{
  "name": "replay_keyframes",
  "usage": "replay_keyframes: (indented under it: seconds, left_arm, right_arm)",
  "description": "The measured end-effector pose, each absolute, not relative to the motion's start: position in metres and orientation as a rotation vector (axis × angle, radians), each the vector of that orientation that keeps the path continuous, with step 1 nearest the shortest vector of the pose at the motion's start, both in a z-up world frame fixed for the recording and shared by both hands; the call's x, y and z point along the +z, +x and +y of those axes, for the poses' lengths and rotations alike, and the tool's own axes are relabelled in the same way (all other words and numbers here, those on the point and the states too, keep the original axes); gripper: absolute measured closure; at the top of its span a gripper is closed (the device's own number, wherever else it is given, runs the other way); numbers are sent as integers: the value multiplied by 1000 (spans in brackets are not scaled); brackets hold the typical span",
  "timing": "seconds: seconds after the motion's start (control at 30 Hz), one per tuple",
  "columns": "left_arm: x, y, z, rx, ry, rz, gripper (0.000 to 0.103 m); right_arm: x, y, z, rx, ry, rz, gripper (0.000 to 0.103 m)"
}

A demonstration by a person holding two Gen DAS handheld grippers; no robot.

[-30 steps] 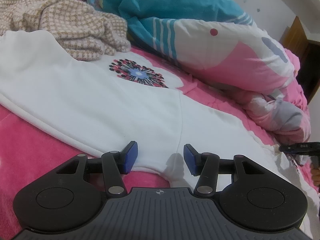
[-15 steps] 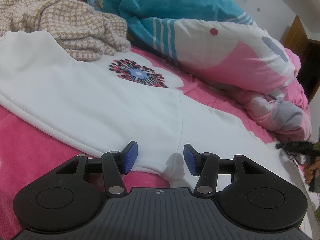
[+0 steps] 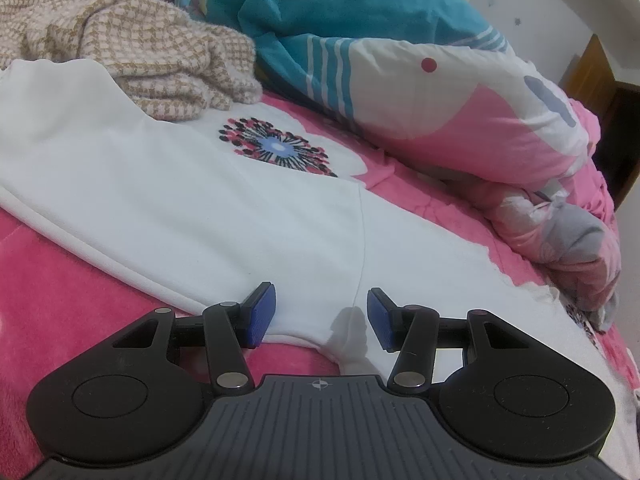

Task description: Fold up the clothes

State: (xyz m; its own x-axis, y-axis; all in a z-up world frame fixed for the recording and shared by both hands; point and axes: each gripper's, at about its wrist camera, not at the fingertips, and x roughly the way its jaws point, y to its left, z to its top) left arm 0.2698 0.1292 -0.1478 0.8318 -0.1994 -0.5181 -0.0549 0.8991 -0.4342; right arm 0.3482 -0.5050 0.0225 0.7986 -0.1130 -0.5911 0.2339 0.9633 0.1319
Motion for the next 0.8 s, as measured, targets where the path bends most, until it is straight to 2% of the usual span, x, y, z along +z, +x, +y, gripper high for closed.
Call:
replay_keyframes:
  seconds: [0.1, 0.47, 0.7, 0.77, 0.8]
  left_arm:
    - [-148, 270, 128, -76, -445, 589, 52]
    - [-148, 271, 127, -69, -434, 587, 52]
    - [-148, 273, 125, -61, -425, 586, 52]
    - [-148, 273, 124, -59, -427, 586, 52]
    - [-148, 273, 124, -59, -427, 586, 52]
  right_arm:
    - [19, 337, -556, -325, 265, 707, 21]
    - [-59, 337, -711, -767, 477, 1127, 21]
    - [-94, 320, -749, -926, 562, 1142, 21]
    - [-102, 316, -756, -905, 602, 1148, 25]
    - [-106, 316, -757, -876, 617, 1152, 34]
